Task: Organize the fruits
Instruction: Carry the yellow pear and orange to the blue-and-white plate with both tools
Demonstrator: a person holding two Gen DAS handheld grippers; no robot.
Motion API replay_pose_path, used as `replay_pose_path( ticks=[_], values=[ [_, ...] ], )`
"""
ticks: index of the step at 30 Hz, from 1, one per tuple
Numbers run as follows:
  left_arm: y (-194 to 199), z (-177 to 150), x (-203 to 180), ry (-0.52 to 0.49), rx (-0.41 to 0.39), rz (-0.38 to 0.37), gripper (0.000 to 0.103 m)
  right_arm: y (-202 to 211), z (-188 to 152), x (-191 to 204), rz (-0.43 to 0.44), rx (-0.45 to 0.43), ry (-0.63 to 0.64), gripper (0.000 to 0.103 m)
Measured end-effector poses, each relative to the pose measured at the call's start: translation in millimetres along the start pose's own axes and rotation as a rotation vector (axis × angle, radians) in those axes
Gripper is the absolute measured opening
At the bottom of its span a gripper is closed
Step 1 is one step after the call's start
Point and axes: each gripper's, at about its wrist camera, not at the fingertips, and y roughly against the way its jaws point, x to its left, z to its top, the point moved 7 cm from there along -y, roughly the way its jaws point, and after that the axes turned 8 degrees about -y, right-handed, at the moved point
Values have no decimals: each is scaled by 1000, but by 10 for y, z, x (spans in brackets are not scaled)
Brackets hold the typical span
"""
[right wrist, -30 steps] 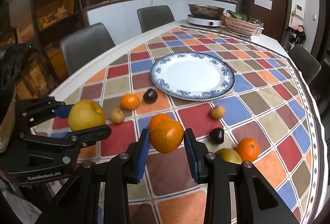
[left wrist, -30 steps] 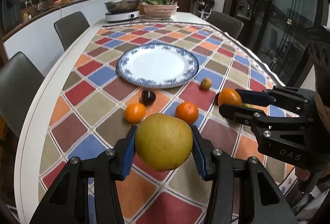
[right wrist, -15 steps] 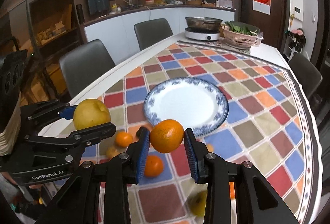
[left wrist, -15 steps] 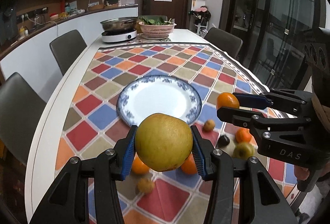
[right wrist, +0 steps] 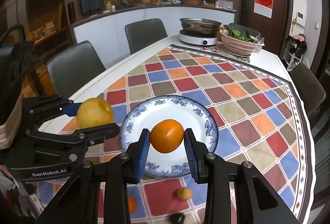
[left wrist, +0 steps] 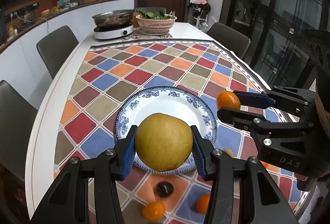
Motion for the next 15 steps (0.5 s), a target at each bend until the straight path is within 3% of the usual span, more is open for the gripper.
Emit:
replay_pose_path(
  ticks=[15],
  values=[
    [-981, 210, 294, -10, 137, -5, 48, -920, 164, -387, -29, 137, -33, 35]
  ],
)
